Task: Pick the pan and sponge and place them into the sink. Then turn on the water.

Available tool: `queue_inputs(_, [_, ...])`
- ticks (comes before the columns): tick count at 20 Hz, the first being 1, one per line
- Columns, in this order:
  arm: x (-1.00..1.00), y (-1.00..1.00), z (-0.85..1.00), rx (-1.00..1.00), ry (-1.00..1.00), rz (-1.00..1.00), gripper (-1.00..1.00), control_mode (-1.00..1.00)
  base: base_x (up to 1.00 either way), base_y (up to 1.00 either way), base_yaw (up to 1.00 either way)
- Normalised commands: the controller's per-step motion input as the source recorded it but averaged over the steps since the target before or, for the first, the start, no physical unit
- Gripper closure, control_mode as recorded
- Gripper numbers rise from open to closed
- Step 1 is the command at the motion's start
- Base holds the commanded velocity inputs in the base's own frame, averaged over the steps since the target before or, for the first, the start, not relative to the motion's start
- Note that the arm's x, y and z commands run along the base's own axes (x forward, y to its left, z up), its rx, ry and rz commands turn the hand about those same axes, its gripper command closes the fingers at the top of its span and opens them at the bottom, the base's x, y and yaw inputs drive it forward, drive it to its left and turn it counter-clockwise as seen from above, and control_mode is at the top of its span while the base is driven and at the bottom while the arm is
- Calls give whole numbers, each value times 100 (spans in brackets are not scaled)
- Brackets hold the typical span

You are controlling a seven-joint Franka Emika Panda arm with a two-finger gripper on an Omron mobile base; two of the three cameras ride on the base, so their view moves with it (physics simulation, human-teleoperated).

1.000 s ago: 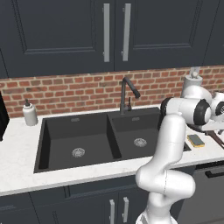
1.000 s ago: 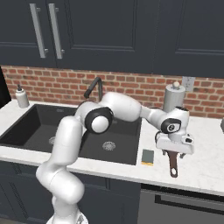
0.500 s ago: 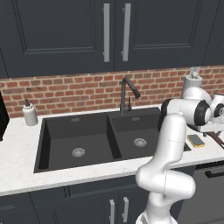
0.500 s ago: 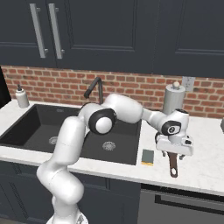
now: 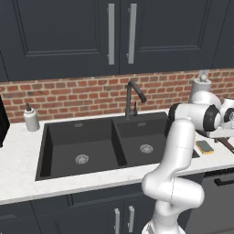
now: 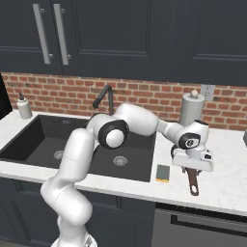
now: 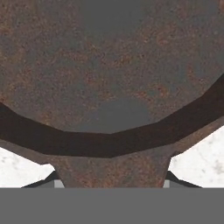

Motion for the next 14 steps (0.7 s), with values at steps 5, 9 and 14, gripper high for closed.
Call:
queue_inputs(5, [-15, 0, 8, 1, -3, 3, 100, -100, 0, 0, 0])
queue_inputs(9, [-40, 8, 52, 0, -16, 5, 100, -100, 0, 0, 0])
queue_inputs(14, [-47, 45, 59, 0, -22, 8, 100, -100, 0, 0, 0])
